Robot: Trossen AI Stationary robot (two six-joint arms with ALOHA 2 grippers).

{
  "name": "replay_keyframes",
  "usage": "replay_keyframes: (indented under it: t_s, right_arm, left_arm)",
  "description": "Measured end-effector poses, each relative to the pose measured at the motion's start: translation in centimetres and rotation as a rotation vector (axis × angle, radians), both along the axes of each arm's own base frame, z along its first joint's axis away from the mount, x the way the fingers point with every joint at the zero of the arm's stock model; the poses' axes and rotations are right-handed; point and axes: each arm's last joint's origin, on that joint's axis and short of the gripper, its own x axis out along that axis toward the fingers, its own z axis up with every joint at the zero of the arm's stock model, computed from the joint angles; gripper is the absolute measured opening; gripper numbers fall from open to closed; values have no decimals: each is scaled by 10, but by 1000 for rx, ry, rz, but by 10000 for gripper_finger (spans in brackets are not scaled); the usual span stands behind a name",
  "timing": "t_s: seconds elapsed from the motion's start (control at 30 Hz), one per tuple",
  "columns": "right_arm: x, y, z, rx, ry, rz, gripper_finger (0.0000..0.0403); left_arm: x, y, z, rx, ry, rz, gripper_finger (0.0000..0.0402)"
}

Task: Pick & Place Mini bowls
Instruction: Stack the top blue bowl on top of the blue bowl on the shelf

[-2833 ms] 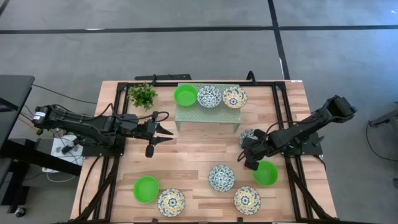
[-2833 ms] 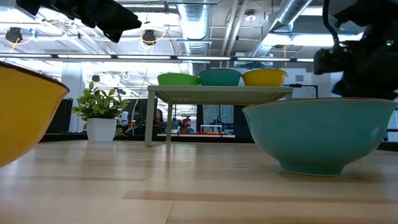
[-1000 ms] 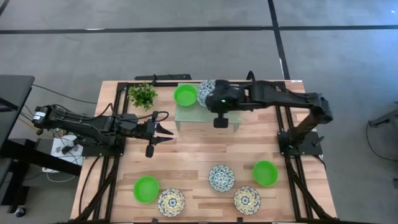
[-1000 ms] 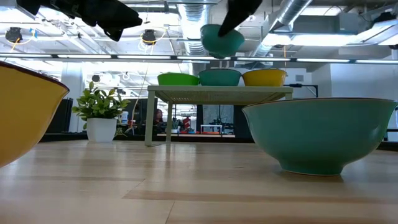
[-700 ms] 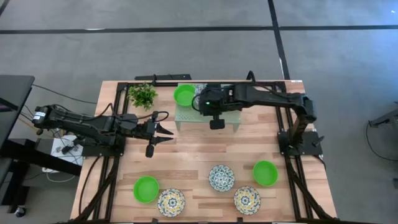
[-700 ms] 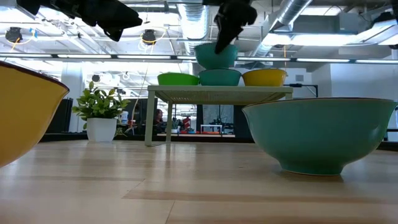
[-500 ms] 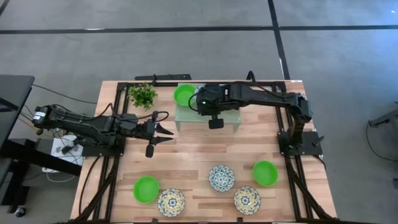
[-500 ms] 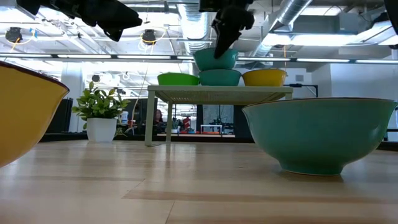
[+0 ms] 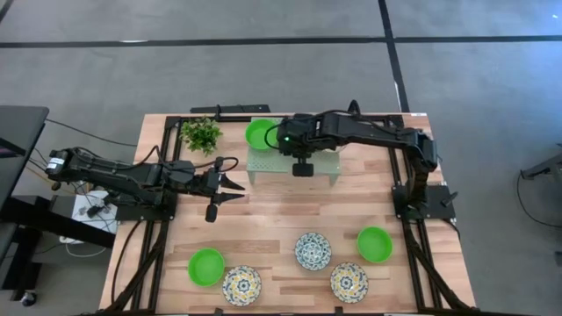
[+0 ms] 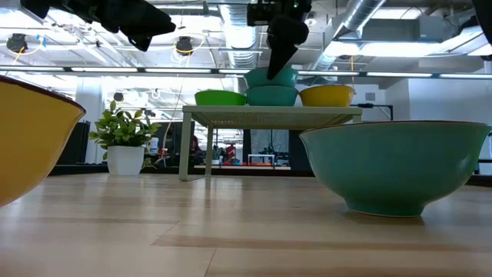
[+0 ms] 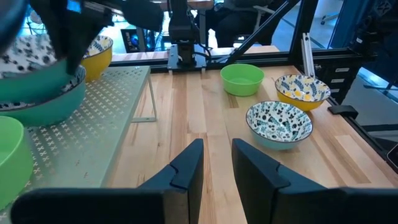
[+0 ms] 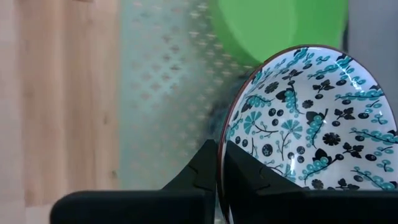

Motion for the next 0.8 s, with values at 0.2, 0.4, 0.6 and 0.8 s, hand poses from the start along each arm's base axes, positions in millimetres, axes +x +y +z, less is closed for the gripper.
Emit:
replay_keyframes:
  t_s: [0.2, 0.4, 0.6, 0.8]
  right_arm:
    - [3, 1, -5, 37, 8, 14, 8]
    - [3, 0, -5, 23, 2, 3, 16]
    - [3, -1, -5, 28, 1, -1, 15]
    - [2, -1, -5, 35, 11, -10, 35]
  left_arm:
    - [0, 0, 0, 0, 0, 0, 85]
    - [0, 0, 0, 0, 0, 0, 85]
    - [0, 0, 0, 0, -1, 0, 85]
    - [0, 0, 0, -1, -4, 0, 85]
